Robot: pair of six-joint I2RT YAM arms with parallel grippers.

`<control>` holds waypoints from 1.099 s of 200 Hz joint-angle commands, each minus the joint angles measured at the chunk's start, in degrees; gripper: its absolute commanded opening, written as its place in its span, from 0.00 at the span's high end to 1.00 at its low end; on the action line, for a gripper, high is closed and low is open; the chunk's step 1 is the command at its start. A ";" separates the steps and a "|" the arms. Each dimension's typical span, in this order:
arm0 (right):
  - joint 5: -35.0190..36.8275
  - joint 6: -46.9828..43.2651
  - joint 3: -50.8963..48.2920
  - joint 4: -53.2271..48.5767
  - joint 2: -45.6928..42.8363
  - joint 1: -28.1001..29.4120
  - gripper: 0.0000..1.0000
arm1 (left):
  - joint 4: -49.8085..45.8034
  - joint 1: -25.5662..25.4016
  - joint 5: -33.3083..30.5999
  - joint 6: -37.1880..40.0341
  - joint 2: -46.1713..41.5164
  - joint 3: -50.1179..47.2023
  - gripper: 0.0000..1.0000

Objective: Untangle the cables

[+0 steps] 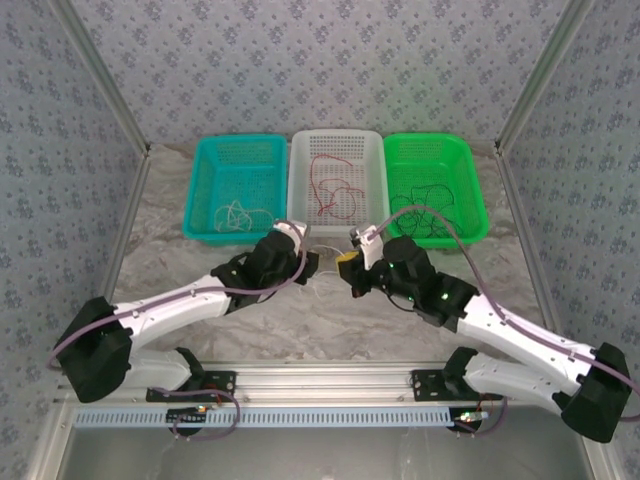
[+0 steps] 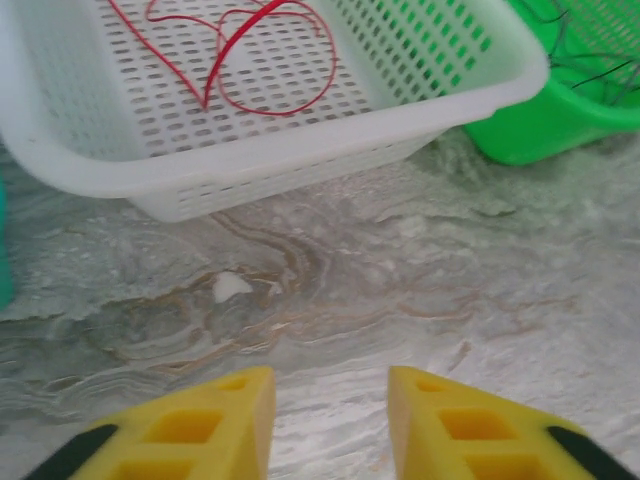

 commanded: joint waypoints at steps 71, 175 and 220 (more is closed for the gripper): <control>9.49 -0.42 -0.62 -17.24 -10.94 -2.28 0.97 | -6.84 0.37 -12.78 2.96 -9.82 -5.24 0.78; 5.15 1.52 -2.71 -11.20 -5.18 -3.32 0.95 | -2.01 0.51 -4.95 2.01 -18.66 -6.69 0.76; 5.91 0.93 -3.88 -7.11 -5.69 -2.68 0.95 | 3.77 0.51 7.75 -7.26 -17.75 -8.64 0.38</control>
